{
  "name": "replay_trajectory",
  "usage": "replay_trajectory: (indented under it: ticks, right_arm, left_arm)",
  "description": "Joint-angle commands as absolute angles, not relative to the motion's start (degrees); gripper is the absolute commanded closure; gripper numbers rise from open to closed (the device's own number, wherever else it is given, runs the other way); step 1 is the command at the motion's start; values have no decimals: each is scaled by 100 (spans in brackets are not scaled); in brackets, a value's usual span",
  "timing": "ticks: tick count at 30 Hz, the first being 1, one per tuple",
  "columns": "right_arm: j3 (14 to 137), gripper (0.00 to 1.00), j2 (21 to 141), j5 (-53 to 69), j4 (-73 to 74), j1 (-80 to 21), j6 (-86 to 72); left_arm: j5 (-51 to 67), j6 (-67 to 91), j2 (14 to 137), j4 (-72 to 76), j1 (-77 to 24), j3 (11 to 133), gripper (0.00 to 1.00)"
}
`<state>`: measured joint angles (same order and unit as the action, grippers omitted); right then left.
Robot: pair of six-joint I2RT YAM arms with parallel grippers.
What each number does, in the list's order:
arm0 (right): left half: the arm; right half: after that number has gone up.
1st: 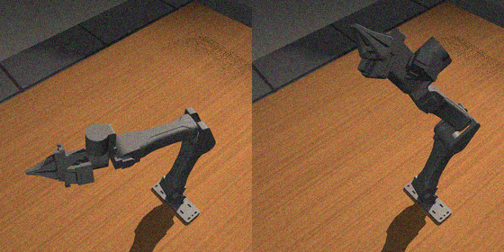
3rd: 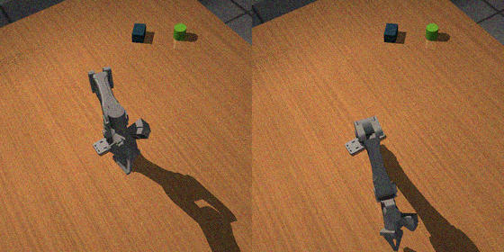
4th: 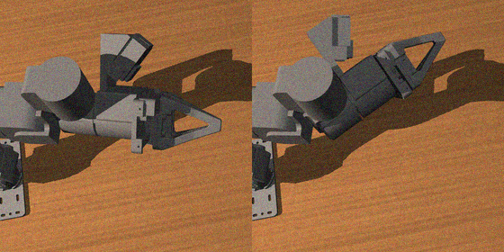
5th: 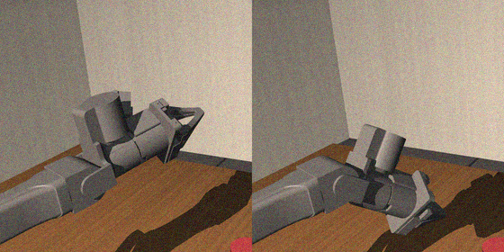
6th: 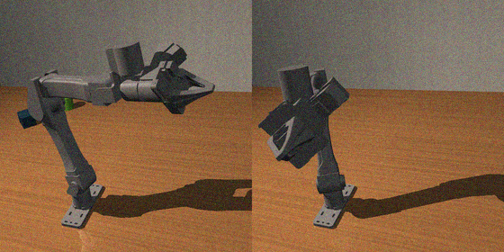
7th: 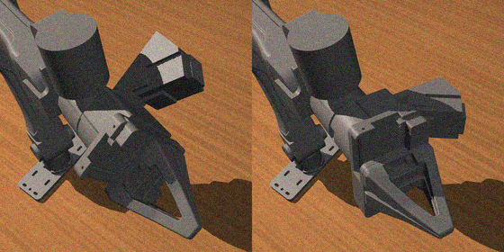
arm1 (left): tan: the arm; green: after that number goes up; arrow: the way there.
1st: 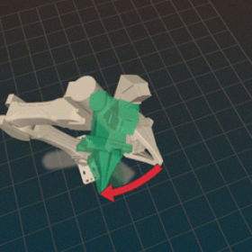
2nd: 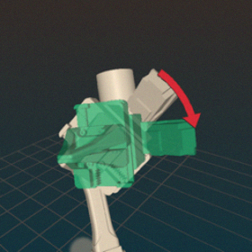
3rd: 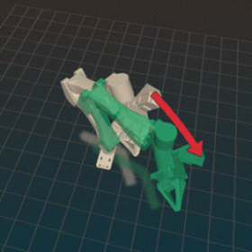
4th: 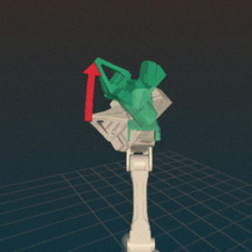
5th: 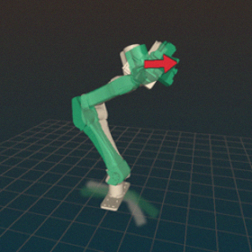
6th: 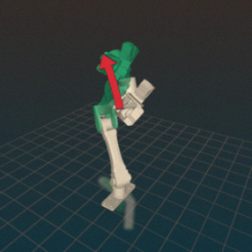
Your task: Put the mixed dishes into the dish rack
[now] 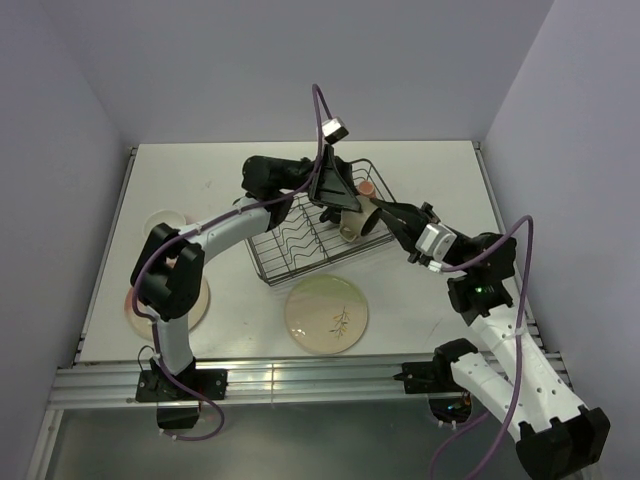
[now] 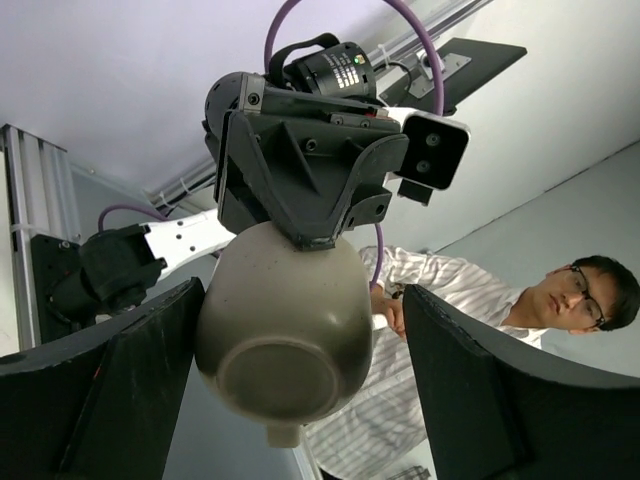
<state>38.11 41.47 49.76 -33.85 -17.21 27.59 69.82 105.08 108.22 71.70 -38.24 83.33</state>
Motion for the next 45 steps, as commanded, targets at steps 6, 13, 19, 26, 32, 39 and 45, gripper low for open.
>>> replay_trajectory:
  ticks: [6,13,19,26,32,39,45]
  right_arm:
    - [3744,100,4166,4421,-3946,-1775,3138]
    - [3665,100,4122,4289,-3911,-1775,3243]
    - [3612,86,4105,4201,-3788,-1775,3322]
    - [3525,44,3938,4052,-3367,-1775,3586]
    - [3305,30,3595,3789,-3033,-1749,3735]
    - [3453,26,3453,3367,-1998,-1232,3052]
    - [3849,26,4139,4007,-854,-204,2243]
  left_arm:
    - [7075,10872,10740,8007,-3841,8473,22]
    - [7093,11091,10872,8208,-3841,8569,53]
    - [7102,11180,10899,8315,-3823,8604,85]
    - [7172,10331,10627,7429,-3551,8359,99]
    - [7207,7830,10258,4277,-3261,8357,100]
    - [5048,2842,10941,-3150,-3269,10667,100]
    - [2824,1925,11416,-4428,-3559,11135,100]
